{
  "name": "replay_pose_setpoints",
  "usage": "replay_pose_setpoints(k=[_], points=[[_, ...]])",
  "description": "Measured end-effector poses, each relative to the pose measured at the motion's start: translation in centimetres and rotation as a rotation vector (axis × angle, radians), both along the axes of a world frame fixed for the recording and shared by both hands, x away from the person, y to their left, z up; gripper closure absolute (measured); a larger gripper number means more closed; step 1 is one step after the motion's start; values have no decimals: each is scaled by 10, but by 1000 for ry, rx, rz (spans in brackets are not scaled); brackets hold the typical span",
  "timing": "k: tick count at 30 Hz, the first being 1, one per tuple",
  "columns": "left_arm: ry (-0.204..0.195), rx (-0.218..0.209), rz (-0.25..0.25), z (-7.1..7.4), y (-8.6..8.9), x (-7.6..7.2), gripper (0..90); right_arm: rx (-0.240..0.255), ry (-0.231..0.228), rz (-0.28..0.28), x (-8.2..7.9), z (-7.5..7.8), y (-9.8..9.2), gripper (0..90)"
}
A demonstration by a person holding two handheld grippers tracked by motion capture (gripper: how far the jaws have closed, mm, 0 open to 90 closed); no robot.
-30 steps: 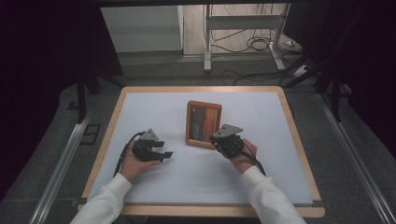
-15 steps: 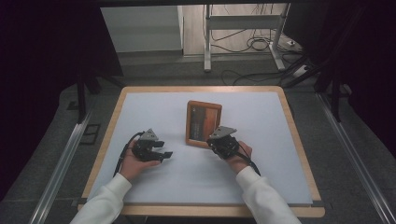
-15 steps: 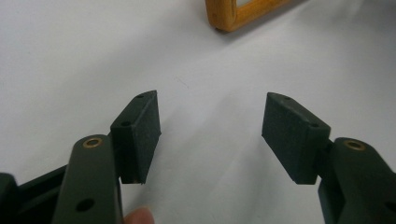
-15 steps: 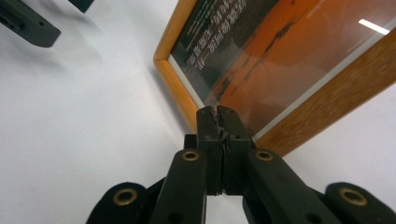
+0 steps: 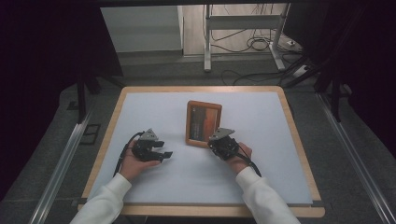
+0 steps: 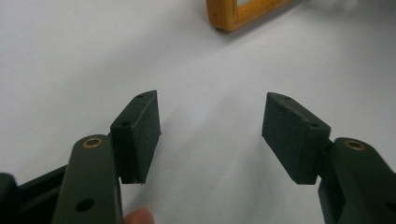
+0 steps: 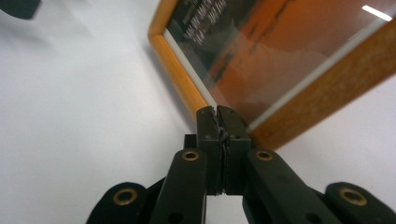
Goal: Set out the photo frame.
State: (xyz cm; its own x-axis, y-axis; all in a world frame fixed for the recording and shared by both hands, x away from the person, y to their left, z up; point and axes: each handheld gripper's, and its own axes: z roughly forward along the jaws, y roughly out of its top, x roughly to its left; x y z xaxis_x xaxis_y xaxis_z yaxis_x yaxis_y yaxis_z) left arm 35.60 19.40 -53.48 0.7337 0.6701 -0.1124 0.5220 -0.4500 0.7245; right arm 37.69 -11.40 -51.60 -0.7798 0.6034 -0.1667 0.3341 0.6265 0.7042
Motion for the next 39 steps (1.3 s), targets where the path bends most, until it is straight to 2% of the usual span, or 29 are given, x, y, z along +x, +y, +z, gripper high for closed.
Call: replay_pose_setpoints(k=[2,13,25,30,39], points=[[-1,0,0,0,0,0,365,15,3,0,1,0,-2,887],[-2,3,0,0,0,0,364,-11,-13,2,1,0,-4,888],[-2,2,-2,0,0,0,364,4,-9,-26,7,0,-12,887],[-3,0,-3,0,-1,-1,363,-3,-8,-13,5,0,-11,871],[-3,-15,-5,1,0,-1,363,46,-17,-5,-6,10,-15,871]])
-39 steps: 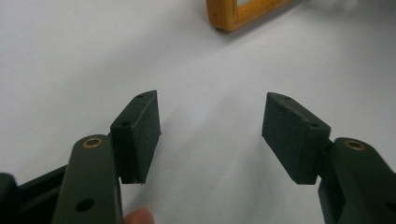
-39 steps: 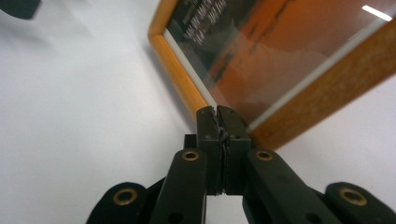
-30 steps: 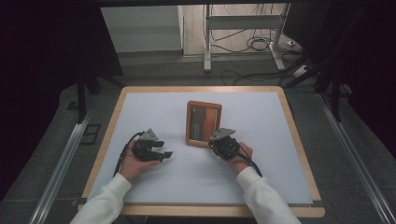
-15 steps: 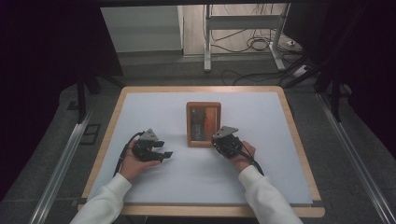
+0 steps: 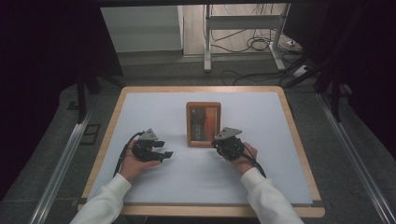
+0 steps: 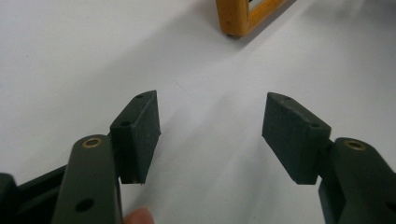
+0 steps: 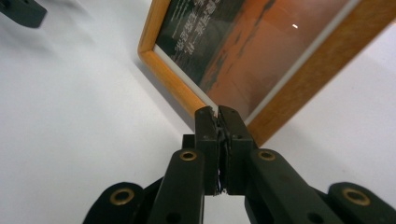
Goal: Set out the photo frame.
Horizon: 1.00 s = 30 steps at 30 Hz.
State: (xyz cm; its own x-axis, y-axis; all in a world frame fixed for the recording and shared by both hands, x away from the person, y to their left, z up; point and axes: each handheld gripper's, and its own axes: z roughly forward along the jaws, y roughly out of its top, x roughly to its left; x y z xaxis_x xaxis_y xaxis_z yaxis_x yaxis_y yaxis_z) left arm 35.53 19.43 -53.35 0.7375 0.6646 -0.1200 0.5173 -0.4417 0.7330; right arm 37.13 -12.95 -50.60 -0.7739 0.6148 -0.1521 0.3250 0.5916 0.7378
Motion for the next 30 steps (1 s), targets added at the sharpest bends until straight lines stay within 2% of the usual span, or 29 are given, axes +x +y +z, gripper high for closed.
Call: replay_pose_setpoints(k=[6,9,14,17,18,19,20,24,25,27,28,30], points=[[1,-7,5,0,0,-1,362,24,15,-4,-3,1,-13,868],[1,-9,3,0,0,-1,362,38,24,-9,-4,0,-19,834],[7,-21,11,1,0,-1,361,60,26,-10,-7,2,-28,624],[2,-21,11,2,-1,-3,360,93,3,-28,-12,6,-35,493],[-3,-17,10,3,-1,-4,360,115,15,-34,-16,7,-39,467],[-3,-17,10,3,-1,-4,360,115,15,-34,-16,7,-39,467],[-11,-21,16,5,0,-6,360,127,19,-40,-22,8,-46,427],[-18,-29,23,7,2,-11,360,118,6,-62,-32,9,-57,370],[-18,-21,25,6,2,-16,360,131,-1,-83,-41,9,-69,350],[-20,-18,24,6,2,-18,360,132,-3,-94,-45,9,-75,345],[-23,-18,23,7,3,-23,360,146,-1,-120,-52,8,-87,335],[-29,-19,26,8,4,-26,360,157,0,-138,-59,6,-99,325]])
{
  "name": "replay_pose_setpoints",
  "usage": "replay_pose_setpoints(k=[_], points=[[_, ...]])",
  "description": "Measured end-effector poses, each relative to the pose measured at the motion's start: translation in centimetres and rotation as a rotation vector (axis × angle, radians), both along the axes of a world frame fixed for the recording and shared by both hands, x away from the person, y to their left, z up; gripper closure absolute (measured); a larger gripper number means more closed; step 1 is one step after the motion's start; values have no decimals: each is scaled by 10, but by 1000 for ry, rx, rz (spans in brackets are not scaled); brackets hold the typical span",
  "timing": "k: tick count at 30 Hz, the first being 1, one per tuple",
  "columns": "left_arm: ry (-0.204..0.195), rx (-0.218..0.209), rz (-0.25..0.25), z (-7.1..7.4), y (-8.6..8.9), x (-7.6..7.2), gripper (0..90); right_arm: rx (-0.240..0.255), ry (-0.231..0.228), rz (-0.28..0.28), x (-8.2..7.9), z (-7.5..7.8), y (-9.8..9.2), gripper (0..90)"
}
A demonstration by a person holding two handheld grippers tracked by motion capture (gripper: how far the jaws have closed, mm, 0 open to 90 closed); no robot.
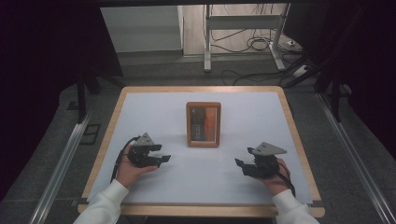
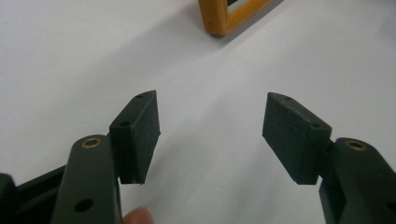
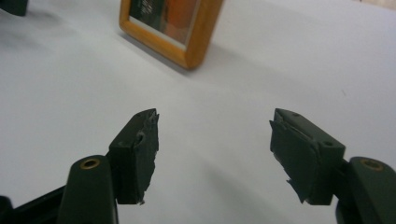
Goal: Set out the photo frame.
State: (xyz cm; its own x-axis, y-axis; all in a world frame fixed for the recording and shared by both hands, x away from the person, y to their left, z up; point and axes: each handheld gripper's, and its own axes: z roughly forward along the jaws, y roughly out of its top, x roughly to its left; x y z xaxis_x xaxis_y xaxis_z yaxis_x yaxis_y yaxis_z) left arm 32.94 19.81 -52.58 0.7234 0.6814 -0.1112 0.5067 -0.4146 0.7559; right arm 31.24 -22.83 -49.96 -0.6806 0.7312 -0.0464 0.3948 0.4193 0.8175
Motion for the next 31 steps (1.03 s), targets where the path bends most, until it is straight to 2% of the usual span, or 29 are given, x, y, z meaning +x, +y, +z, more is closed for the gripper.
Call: replay_pose_setpoints(k=[1,2,3,6,9,12,18,22,25,31], points=[[0,-10,2,0,1,-3,359,11,5,-12,-5,-2,-8,323],[-1,-9,4,1,2,-5,359,11,5,-12,-5,-2,-8,323],[-4,-10,11,1,5,-9,357,20,5,-33,-12,-5,-20,323],[-4,-15,15,0,6,-15,354,26,-16,-65,-20,-7,-34,323],[-4,-13,13,0,5,-20,350,63,-4,-85,-25,-10,-45,324],[-5,-17,15,1,4,-22,345,68,3,-88,-25,-13,-45,323],[-2,-18,18,0,4,-23,340,53,8,-59,-24,-15,-38,319],[1,-23,19,-1,6,-21,338,57,8,-79,-23,-15,-41,319],[2,-22,22,-2,7,-21,338,64,-11,-103,-23,-14,-42,319],[1,-15,18,-3,6,-21,338,67,-20,-102,-22,-14,-42,319]])
